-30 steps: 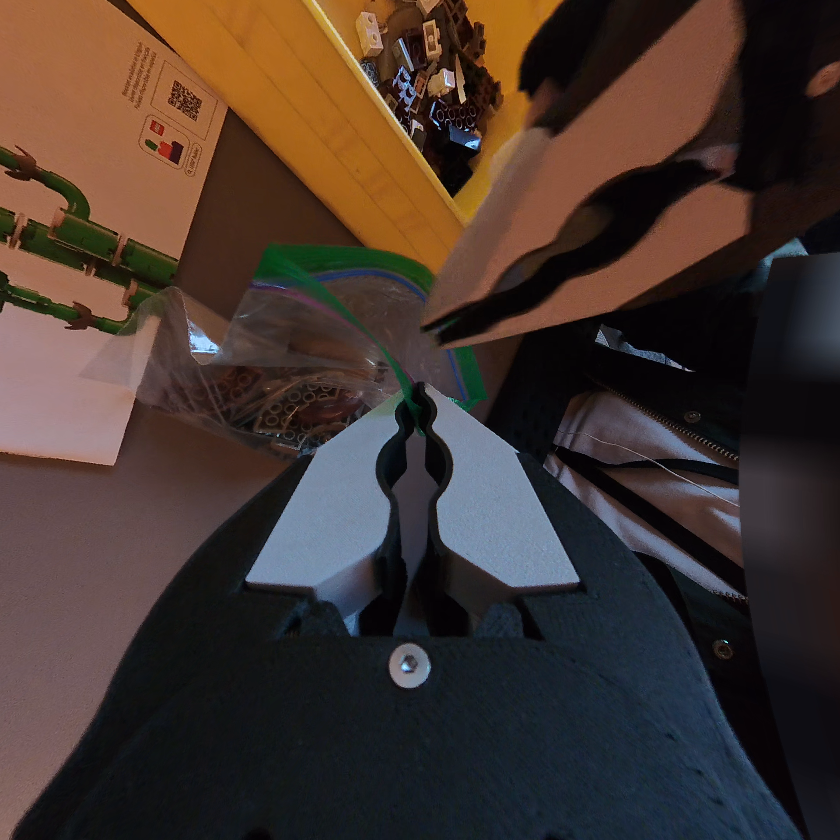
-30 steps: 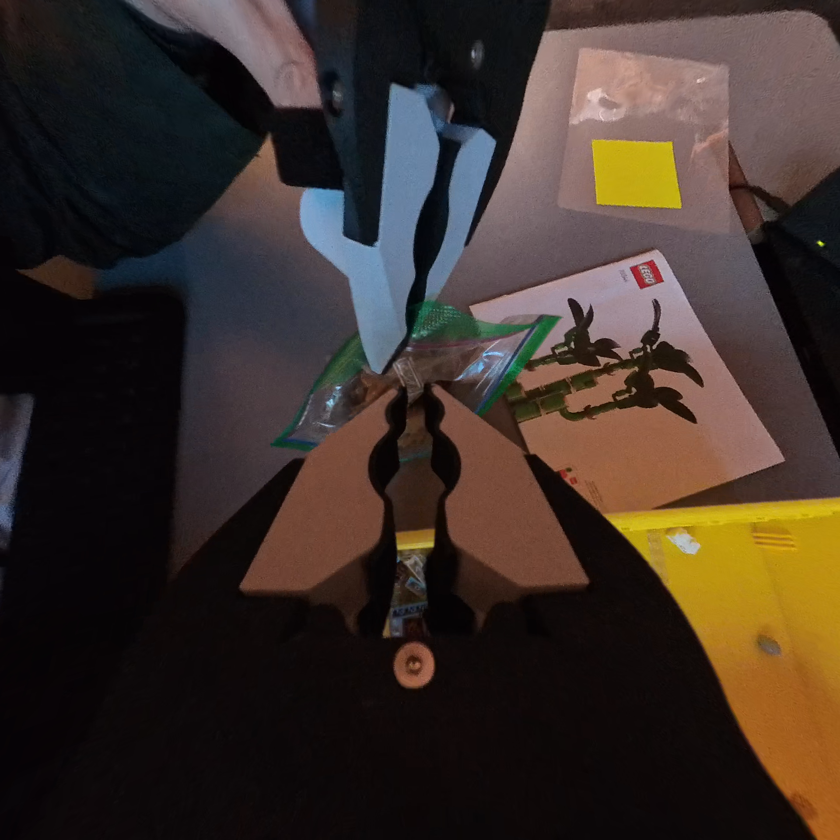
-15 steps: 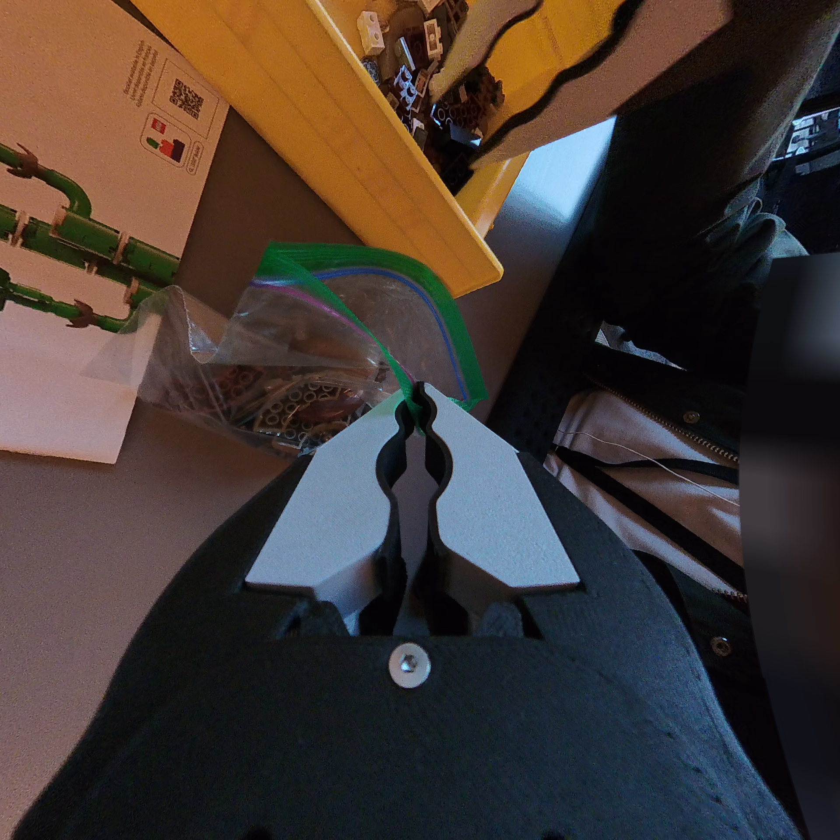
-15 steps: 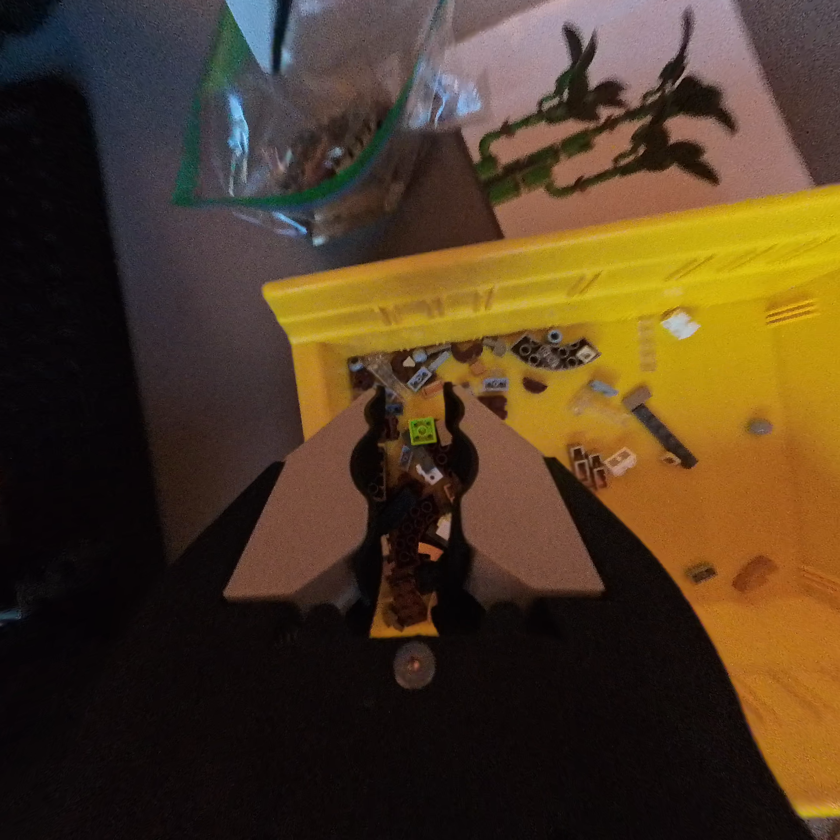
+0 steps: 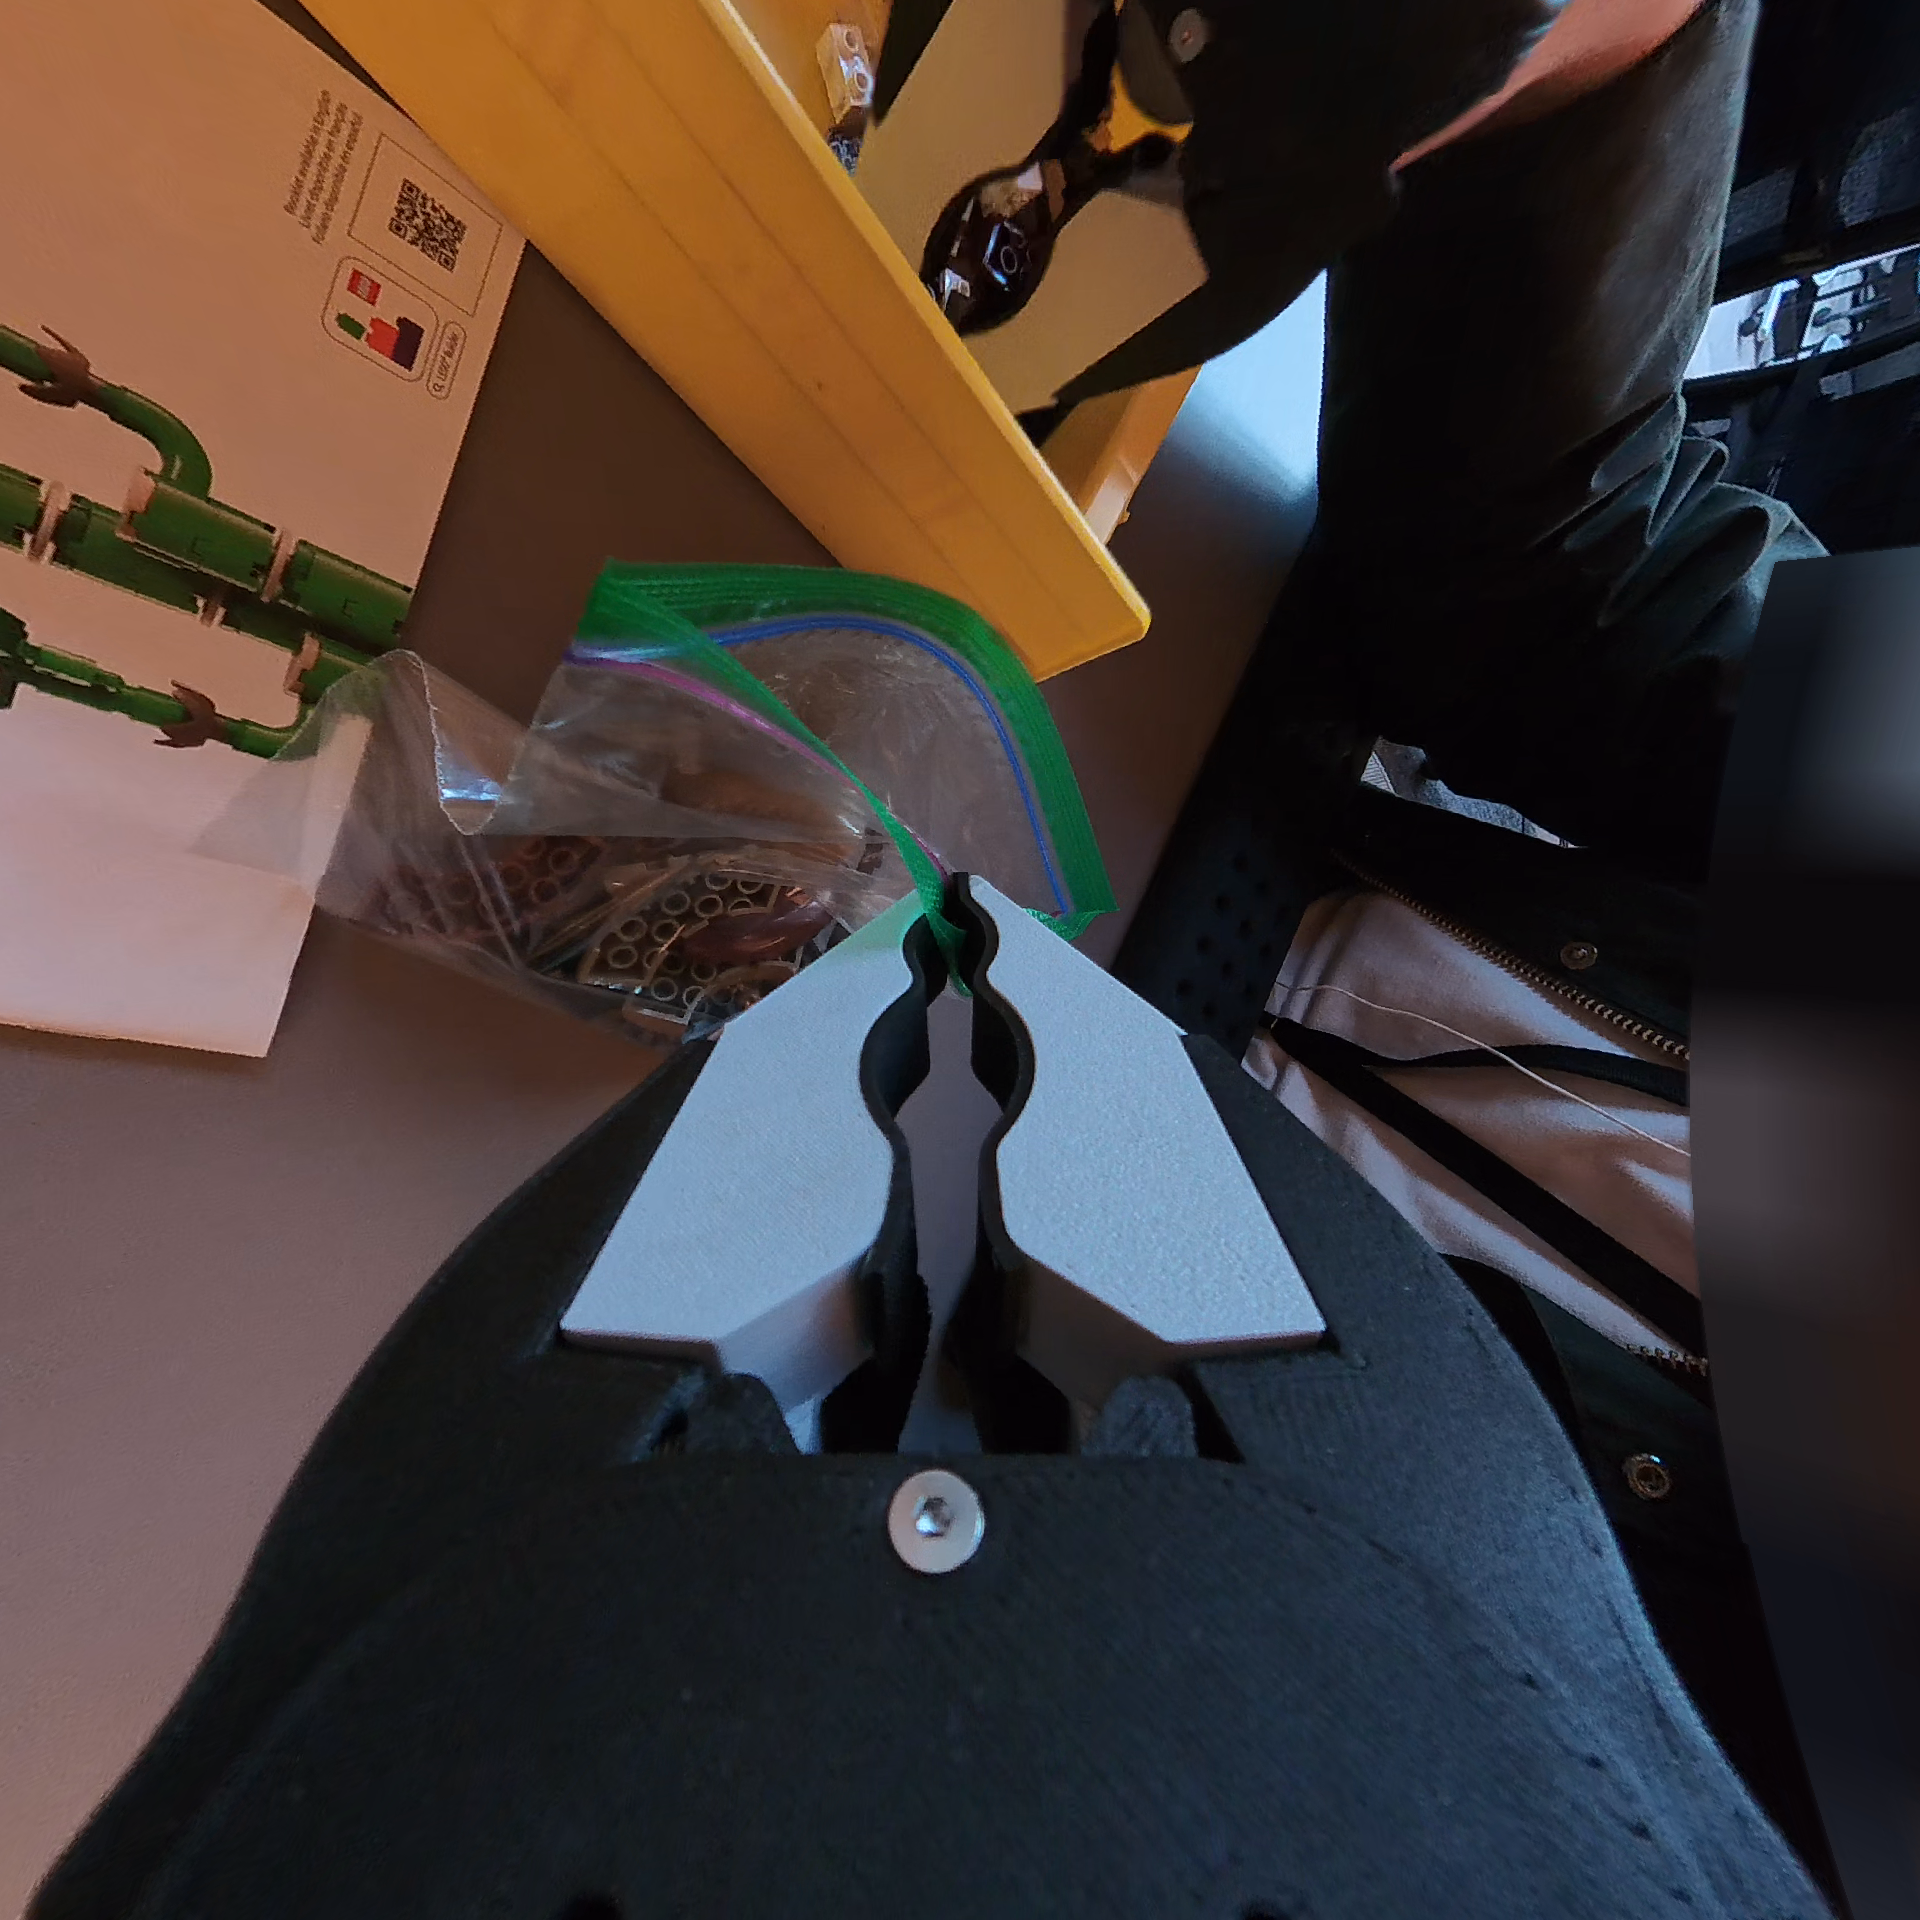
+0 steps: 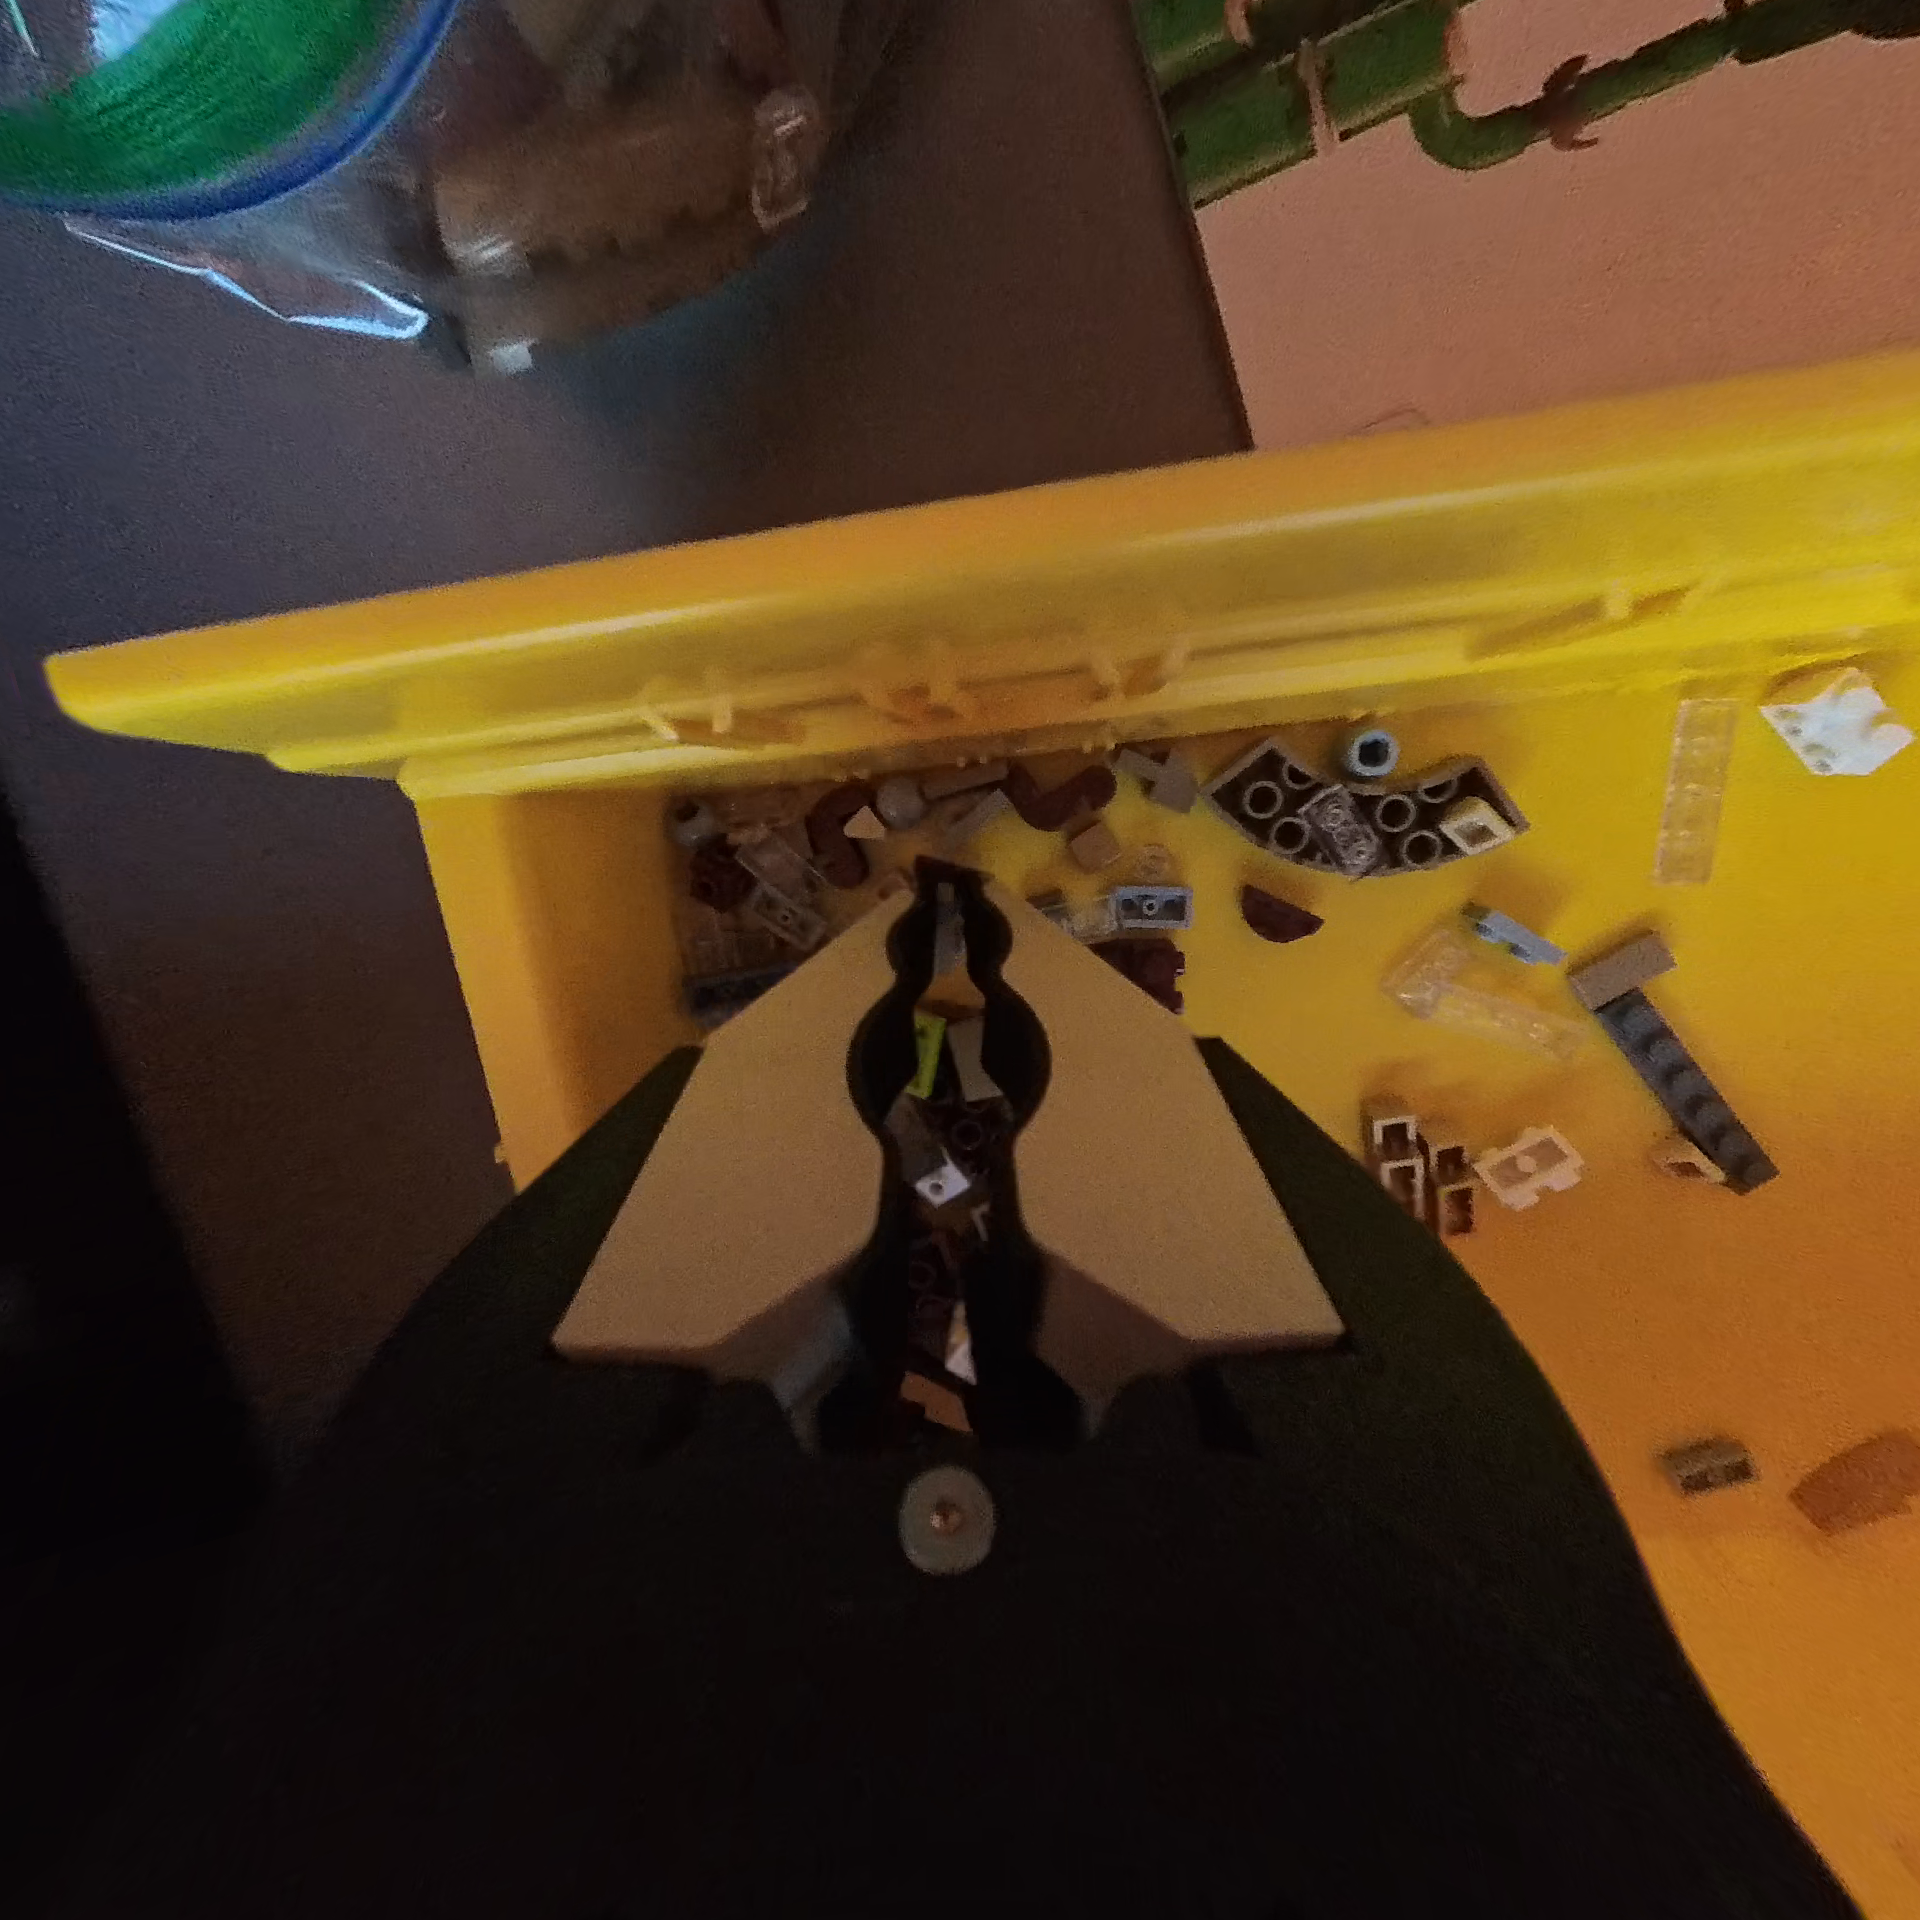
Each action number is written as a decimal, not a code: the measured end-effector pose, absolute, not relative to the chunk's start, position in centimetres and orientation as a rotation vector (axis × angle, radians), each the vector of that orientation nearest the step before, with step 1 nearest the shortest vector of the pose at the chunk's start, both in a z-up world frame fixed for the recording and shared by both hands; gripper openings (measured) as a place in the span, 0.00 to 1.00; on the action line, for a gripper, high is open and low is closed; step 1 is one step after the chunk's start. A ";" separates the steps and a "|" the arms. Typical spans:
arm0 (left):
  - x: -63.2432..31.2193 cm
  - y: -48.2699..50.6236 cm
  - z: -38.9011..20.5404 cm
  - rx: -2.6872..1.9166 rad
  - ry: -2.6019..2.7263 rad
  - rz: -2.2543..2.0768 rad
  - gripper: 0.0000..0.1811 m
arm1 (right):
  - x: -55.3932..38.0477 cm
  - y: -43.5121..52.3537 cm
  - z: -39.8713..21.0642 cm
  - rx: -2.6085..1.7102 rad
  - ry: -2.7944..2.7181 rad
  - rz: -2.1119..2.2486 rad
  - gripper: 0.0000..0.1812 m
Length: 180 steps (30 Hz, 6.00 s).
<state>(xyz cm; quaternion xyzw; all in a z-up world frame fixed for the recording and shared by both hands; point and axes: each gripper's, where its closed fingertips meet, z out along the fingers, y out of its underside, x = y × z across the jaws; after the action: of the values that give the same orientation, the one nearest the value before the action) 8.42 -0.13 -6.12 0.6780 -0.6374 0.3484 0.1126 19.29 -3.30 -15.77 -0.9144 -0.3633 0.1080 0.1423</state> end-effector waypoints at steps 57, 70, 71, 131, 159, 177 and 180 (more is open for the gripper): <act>8.3 -0.1 -6.2 1.986 -1.866 1.016 0.00 | 20.4 -3.7 -15.1 -2.601 -1.166 0.119 0.00; 8.3 -0.3 -6.3 1.981 -1.867 1.011 0.00 | 20.5 -1.0 -15.5 -2.553 -1.034 0.119 0.14; 8.3 -0.3 -6.3 1.980 -1.869 1.011 0.00 | 20.6 -1.1 -15.8 -2.567 -1.039 0.110 0.14; 8.3 -0.2 -6.4 1.979 -1.870 1.005 0.00 | 24.3 0.8 -16.2 -2.671 -0.658 0.086 0.08; 8.2 0.1 -6.1 1.987 -1.861 1.022 0.00 | 15.3 -0.1 -2.2 -2.054 -0.928 0.288 0.14; 8.2 -0.1 -6.3 1.980 -1.865 1.007 0.00 | 22.5 0.5 -16.2 -2.660 -0.730 0.159 0.06; 8.2 -0.1 -6.3 1.981 -1.862 1.009 0.00 | 22.7 0.5 -15.8 -2.638 -0.736 0.150 0.04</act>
<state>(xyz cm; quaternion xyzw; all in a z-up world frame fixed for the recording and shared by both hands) 8.22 -0.09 -6.32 0.6782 -0.6374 0.3452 0.1204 22.74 0.51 -15.77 -0.9427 -0.2629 0.0537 0.1983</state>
